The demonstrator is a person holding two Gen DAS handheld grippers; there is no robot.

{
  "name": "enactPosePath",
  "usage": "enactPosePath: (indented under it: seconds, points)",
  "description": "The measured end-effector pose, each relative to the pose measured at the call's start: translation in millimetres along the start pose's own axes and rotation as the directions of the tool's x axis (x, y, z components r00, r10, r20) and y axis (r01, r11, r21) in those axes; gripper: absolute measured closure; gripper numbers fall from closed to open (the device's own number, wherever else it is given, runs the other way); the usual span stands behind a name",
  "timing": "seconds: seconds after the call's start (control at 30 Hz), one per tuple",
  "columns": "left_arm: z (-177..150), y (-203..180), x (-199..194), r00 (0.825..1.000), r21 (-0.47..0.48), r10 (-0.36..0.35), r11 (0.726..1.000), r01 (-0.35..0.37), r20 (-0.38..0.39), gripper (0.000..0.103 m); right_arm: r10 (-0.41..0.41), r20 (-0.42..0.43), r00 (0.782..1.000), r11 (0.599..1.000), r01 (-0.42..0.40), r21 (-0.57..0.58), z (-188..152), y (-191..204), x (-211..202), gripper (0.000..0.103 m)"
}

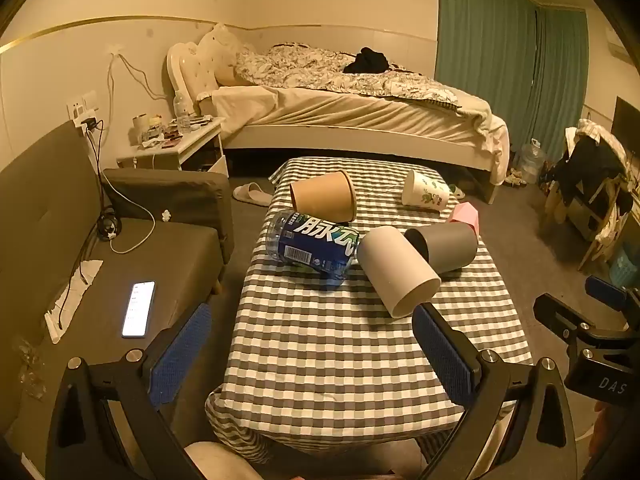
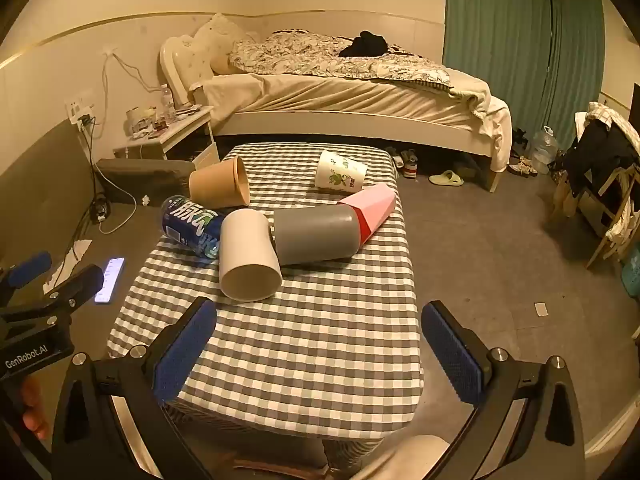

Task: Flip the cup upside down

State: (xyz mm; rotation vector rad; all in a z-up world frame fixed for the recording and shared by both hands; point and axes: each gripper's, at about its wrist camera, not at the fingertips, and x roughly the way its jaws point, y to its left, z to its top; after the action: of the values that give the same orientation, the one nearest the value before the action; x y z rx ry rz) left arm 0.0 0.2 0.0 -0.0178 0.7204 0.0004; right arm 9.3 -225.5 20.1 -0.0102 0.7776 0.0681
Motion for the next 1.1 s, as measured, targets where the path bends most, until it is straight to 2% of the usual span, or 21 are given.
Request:
enactPosePath:
  seconds: [1.1]
  points:
    - [-0.3, -0.1, -1.3, 1.000, 0.000, 0.002, 1.000, -0.002, 0.001, 0.000, -0.002, -0.008, 1.000, 1.000, 0.002, 0.001, -0.5, 1.2, 0.2, 0.000]
